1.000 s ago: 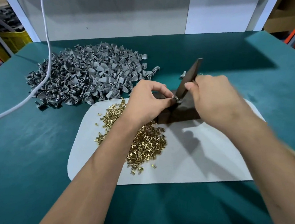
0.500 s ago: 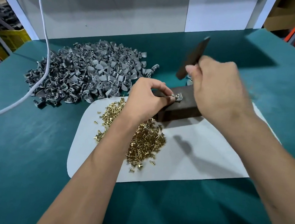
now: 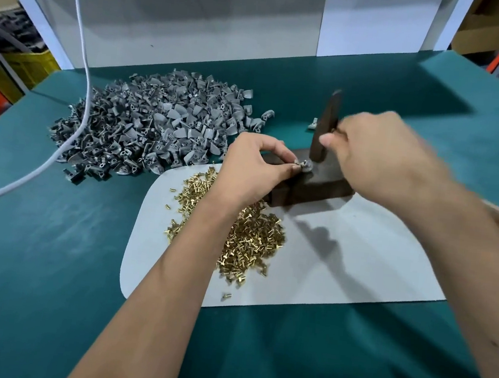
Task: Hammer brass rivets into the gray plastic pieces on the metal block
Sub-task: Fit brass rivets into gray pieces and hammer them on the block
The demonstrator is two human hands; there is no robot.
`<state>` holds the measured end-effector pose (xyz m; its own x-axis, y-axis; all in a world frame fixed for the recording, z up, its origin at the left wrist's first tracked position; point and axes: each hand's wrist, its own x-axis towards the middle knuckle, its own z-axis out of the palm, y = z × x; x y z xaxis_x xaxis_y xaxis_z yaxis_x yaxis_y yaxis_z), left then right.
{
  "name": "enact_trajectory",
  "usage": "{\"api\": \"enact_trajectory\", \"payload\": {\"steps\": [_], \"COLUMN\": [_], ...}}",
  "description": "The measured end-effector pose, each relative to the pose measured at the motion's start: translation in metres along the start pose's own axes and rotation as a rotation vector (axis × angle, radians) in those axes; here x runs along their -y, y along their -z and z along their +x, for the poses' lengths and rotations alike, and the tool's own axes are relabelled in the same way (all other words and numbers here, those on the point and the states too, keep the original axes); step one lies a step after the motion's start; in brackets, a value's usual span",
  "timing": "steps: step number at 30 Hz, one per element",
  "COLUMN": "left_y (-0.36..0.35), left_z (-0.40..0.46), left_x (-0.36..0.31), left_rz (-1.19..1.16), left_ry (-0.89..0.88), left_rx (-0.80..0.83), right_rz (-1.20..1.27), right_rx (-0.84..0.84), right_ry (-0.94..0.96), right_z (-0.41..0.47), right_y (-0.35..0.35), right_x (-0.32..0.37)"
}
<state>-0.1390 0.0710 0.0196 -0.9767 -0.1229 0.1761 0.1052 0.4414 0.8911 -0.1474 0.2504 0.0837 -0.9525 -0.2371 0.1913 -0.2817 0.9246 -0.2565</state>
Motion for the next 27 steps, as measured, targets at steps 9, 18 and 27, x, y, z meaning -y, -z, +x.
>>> {"api": "enact_trajectory", "payload": {"steps": [9, 18, 27], "left_y": [0.001, 0.004, 0.006], "left_z": [0.0, -0.006, -0.007], "left_x": [0.0, -0.01, -0.01], "left_rz": [0.045, -0.117, -0.254], "left_ry": [0.01, 0.092, 0.135], "left_rx": [-0.003, 0.028, 0.046], "right_rz": [0.028, 0.009, -0.097], "right_rx": [0.059, -0.145, -0.054], "right_ry": [0.04, -0.32, -0.479], "right_z": [0.004, 0.009, 0.003], "right_y": [-0.012, -0.018, -0.037], "right_x": [-0.004, -0.057, -0.067]}}
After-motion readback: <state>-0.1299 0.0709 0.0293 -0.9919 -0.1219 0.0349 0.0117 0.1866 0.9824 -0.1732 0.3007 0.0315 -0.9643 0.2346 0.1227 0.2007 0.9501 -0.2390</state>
